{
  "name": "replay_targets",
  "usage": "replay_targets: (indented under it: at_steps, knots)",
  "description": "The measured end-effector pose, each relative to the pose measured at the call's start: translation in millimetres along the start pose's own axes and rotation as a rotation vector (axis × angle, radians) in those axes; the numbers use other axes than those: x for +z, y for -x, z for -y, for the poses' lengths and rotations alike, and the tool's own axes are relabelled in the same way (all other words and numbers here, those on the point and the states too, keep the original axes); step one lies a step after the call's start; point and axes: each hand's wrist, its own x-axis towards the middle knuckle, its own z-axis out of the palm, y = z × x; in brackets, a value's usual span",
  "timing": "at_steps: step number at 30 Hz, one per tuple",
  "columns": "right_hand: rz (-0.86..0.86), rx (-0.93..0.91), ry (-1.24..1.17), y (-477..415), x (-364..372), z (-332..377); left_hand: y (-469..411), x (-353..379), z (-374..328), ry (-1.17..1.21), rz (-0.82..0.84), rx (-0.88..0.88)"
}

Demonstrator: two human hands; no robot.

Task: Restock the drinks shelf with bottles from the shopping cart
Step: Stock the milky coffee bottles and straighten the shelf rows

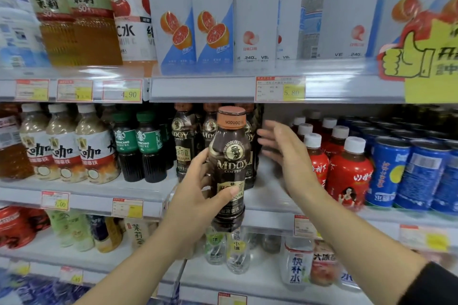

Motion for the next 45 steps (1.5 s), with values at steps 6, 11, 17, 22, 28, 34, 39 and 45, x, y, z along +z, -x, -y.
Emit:
replay_targets:
  at_steps: [6, 11, 17, 22, 28, 34, 39, 45]
  knots:
    - [0.126, -0.136, 0.399, 38, -7, 47, -6, 30, -12, 0.016, 0.084, 0.151]
    - [-0.038, -0.222, 0.475, 41, -7, 56, -17, 35, -15, -0.002, 0.095, 0.215]
    - [-0.157, -0.271, 0.629, 36, -1, 39, -41, -4, 2, -0.437, 0.067, 0.378]
    - [-0.198, -0.200, 0.725, 23, 6, 18, -53, -26, 30, -0.781, -0.039, 0.521]
    - [-0.208, -0.147, 0.738, 1, 15, 16, -66, -21, 29, -1.008, -0.046, 0.636]
    - [-0.174, 0.023, 1.294, -23, 15, 29, -79, -12, 21, -1.173, -0.064, 0.657]
    - [-0.093, 0.131, 1.509, -30, 0, 34, -89, -4, 21, -1.251, -0.076, 0.597]
    - [-0.071, 0.137, 1.460, -43, -7, 20, -98, 9, 26, -1.256, -0.107, 0.560]
